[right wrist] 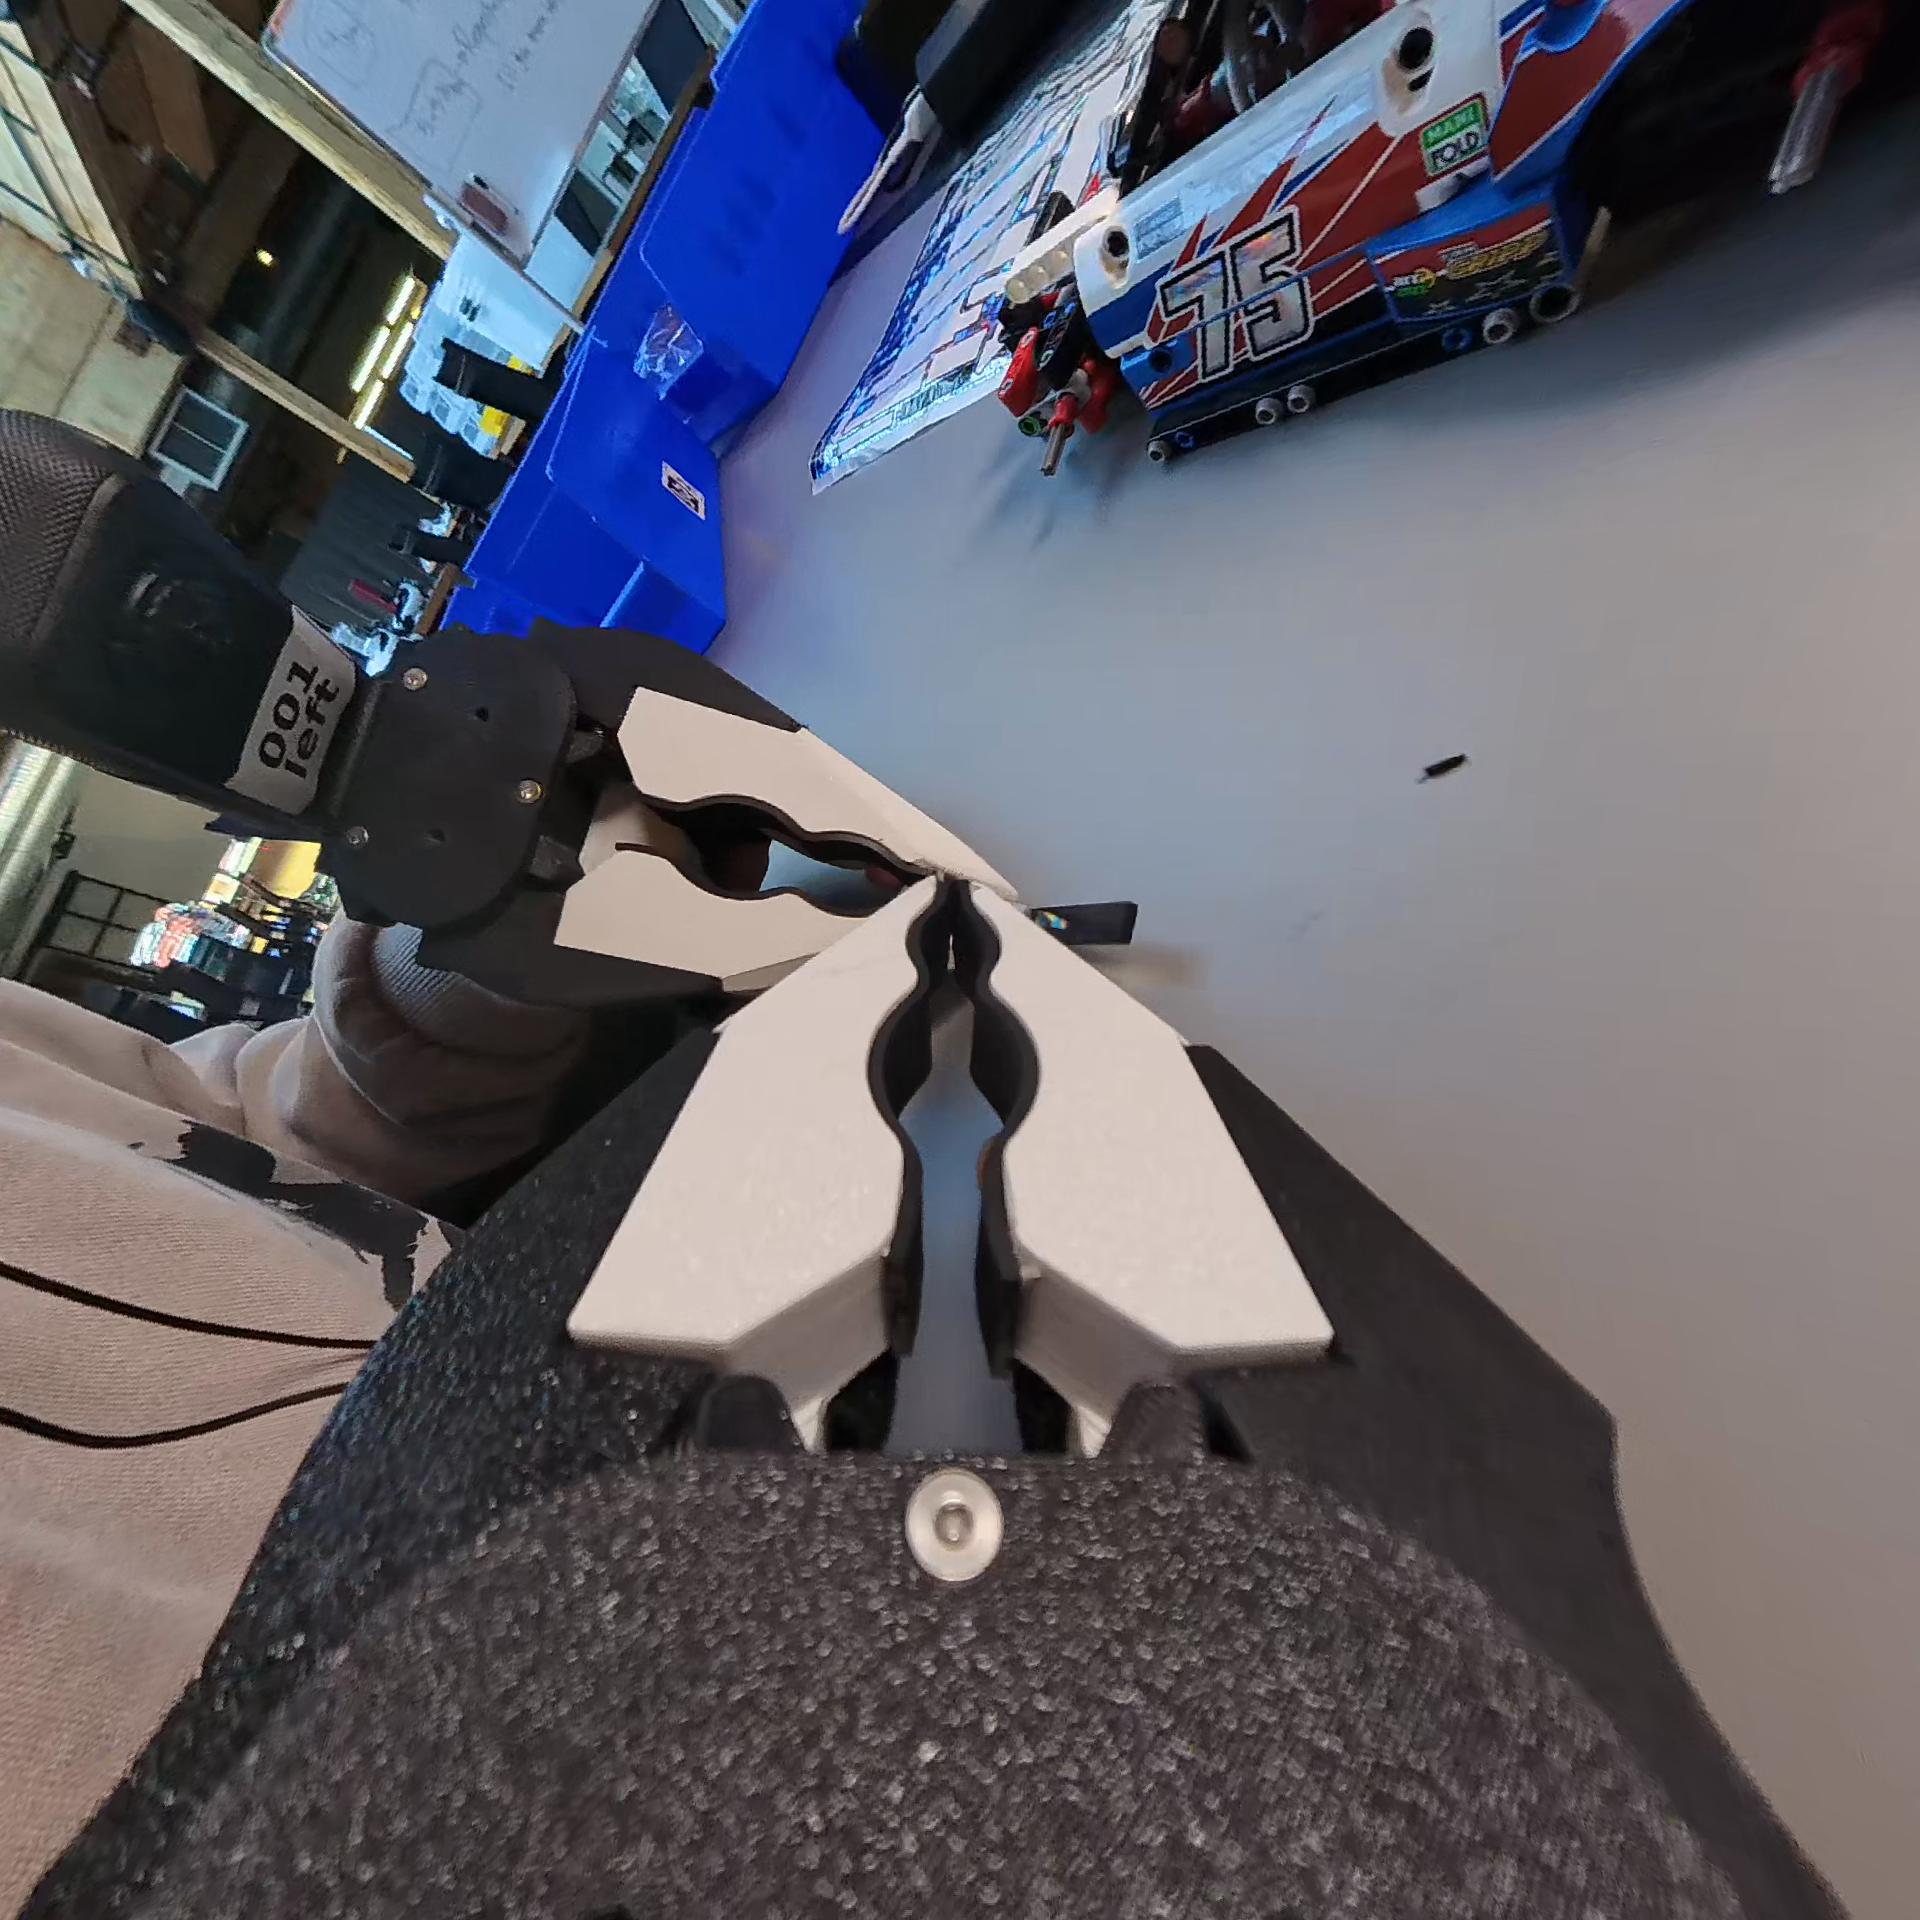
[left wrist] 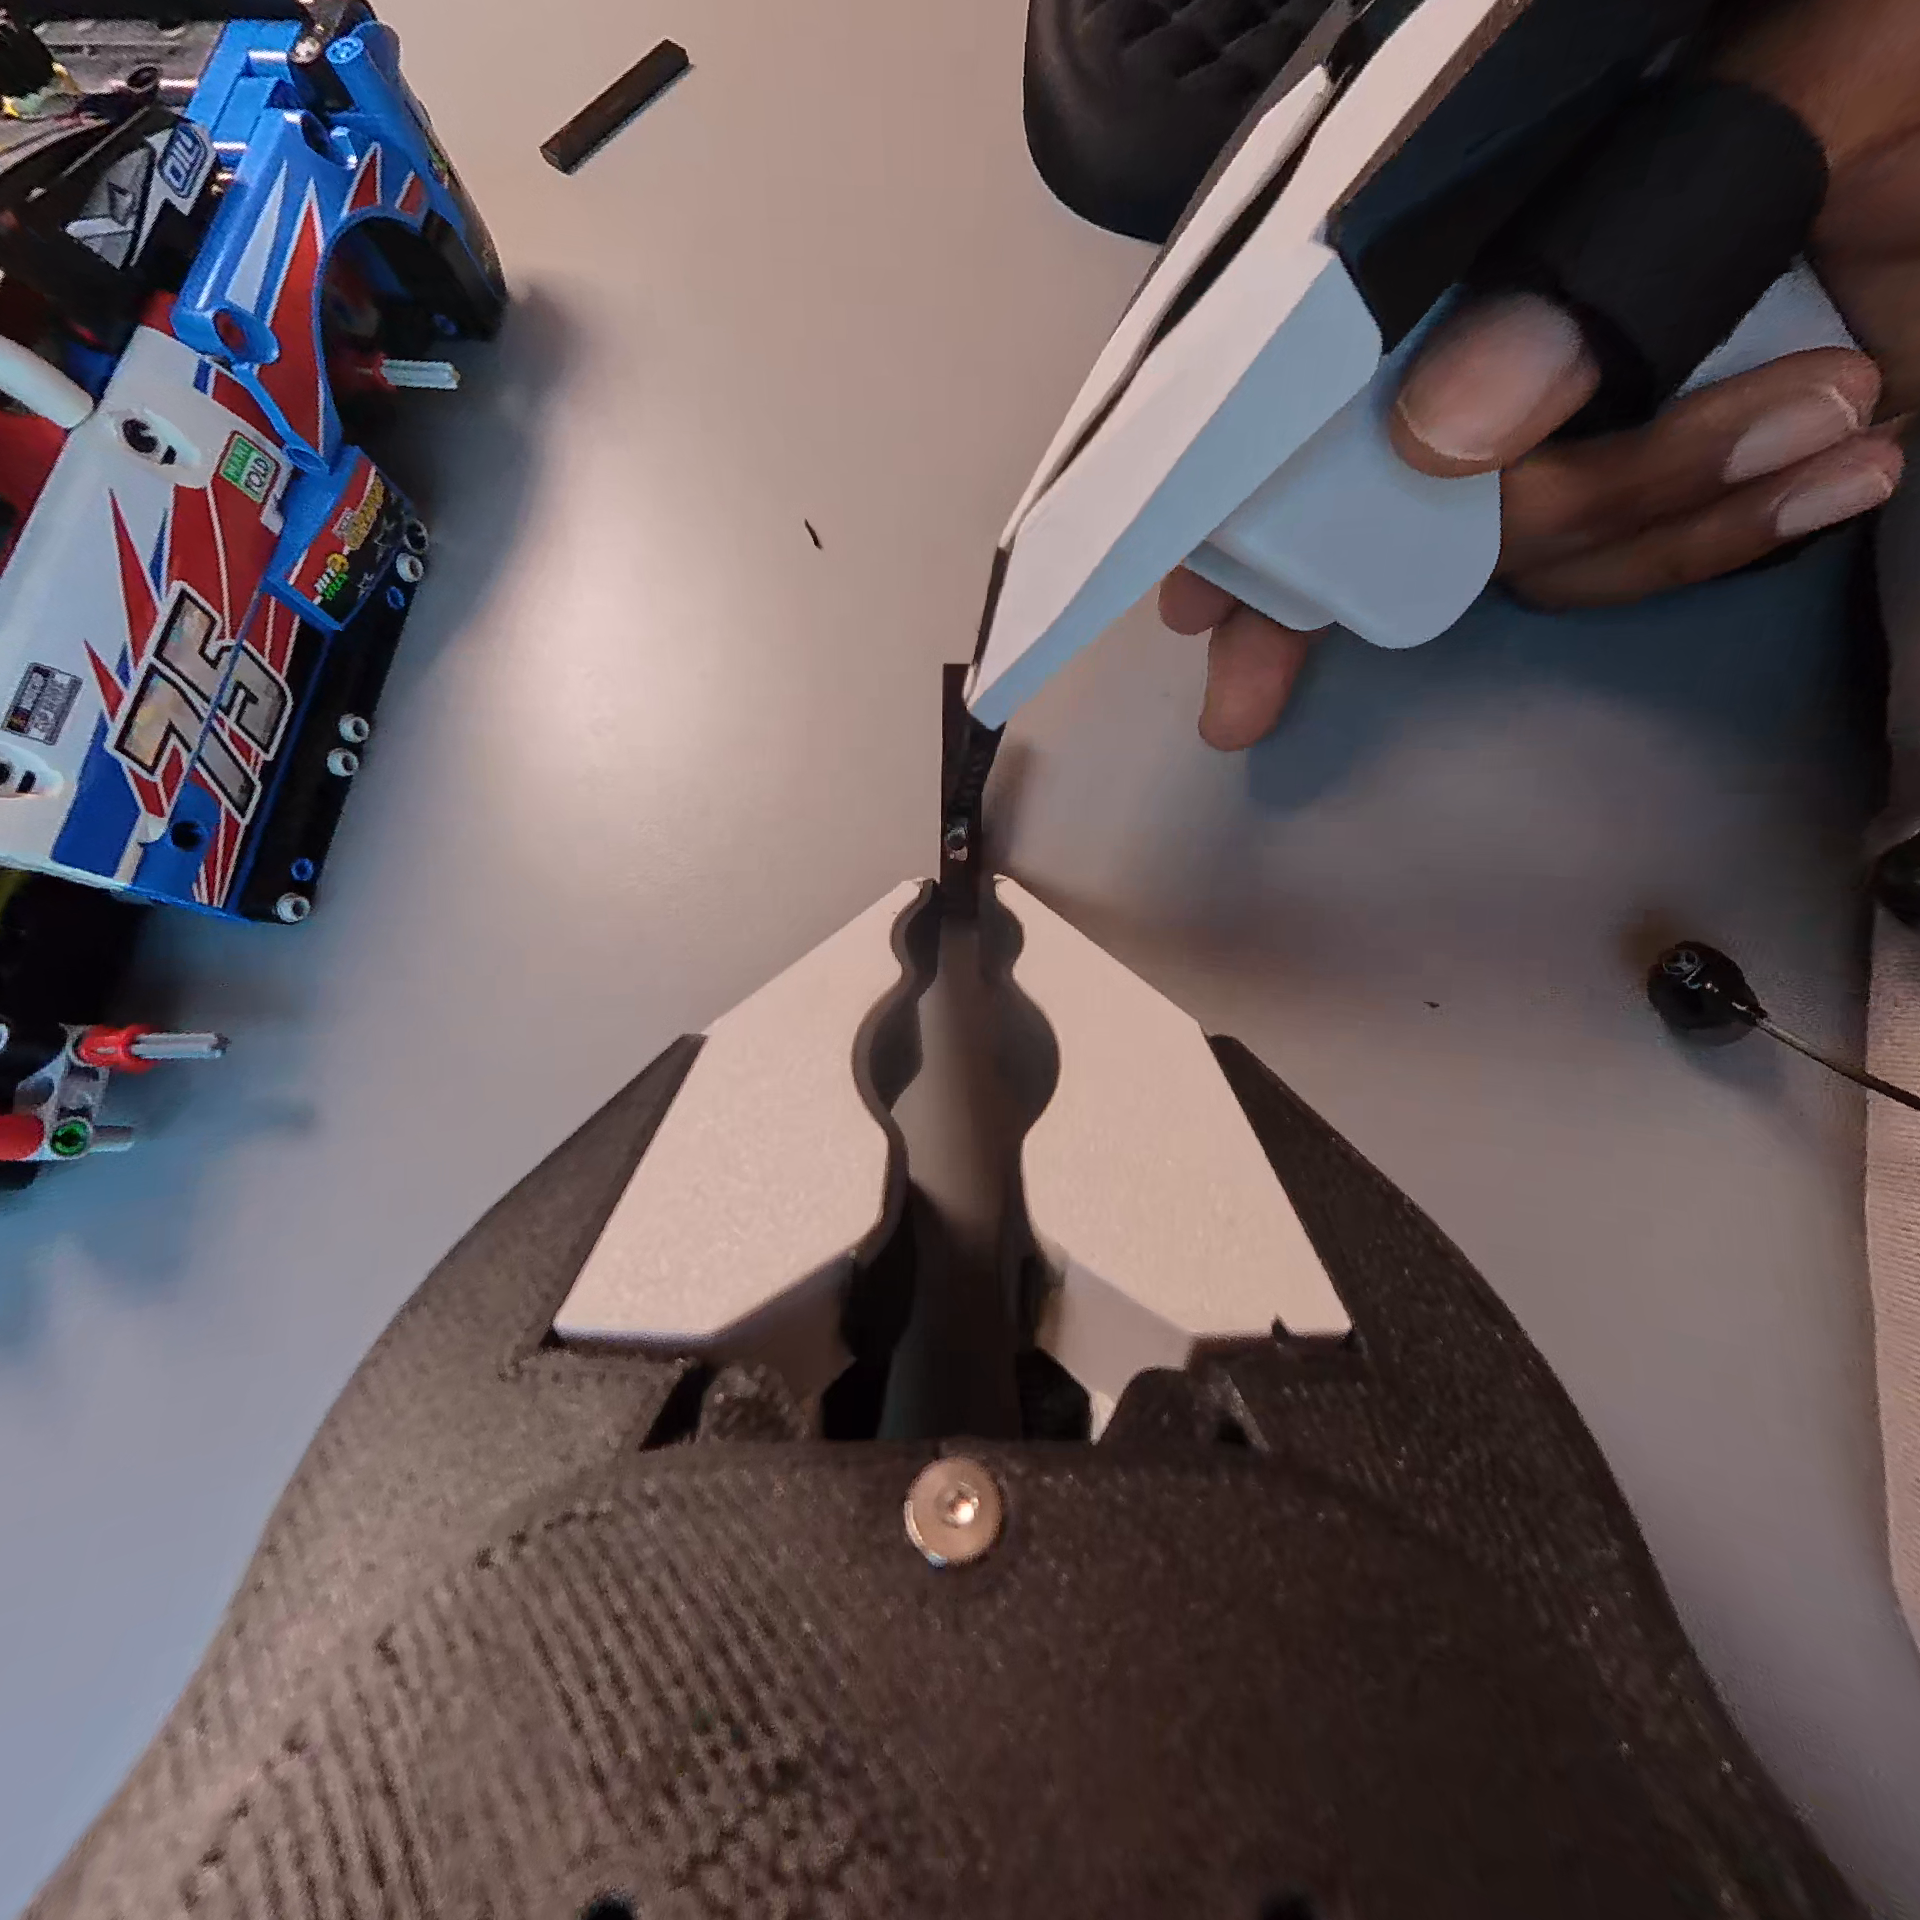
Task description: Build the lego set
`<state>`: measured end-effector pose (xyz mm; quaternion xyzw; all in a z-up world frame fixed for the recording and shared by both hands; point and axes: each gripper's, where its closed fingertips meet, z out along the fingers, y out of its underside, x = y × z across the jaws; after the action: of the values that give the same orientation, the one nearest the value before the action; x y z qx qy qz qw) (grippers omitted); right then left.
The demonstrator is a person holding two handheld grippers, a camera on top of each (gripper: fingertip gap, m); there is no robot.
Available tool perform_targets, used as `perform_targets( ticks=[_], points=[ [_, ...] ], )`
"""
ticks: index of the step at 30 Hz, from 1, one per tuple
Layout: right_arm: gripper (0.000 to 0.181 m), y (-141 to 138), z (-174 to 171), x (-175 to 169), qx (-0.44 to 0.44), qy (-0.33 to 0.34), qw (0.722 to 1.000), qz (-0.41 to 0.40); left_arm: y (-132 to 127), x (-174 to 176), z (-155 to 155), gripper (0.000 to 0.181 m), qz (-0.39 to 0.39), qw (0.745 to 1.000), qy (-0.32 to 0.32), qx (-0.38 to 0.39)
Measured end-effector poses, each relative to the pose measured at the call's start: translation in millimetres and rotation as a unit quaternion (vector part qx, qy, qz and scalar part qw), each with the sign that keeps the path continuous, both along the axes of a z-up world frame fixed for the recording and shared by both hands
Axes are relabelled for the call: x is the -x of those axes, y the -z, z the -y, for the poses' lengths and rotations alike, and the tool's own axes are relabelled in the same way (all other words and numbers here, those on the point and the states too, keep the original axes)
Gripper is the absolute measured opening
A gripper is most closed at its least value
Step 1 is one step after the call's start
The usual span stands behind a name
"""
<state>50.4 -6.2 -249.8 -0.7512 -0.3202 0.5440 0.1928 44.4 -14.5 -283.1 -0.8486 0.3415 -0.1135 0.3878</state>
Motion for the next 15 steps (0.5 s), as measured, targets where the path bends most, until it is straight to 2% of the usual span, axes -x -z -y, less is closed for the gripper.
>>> perform_targets(
  ticks=[1, 15],
  points=[
    [0.000, -1.0, 1.1, 0.4, -0.001, -0.002, 1.000, -0.003, -0.1, -0.1, -0.2, 0.005, -0.001, 1.000, -0.001, -0.001],
    [0.000, -3.1, 14.0, 3.4, -0.022, -0.038, 0.999, -0.002, -0.1, -1.6, -2.3, 0.005, -0.001, 1.000, -0.019, 0.003]
  ],
)
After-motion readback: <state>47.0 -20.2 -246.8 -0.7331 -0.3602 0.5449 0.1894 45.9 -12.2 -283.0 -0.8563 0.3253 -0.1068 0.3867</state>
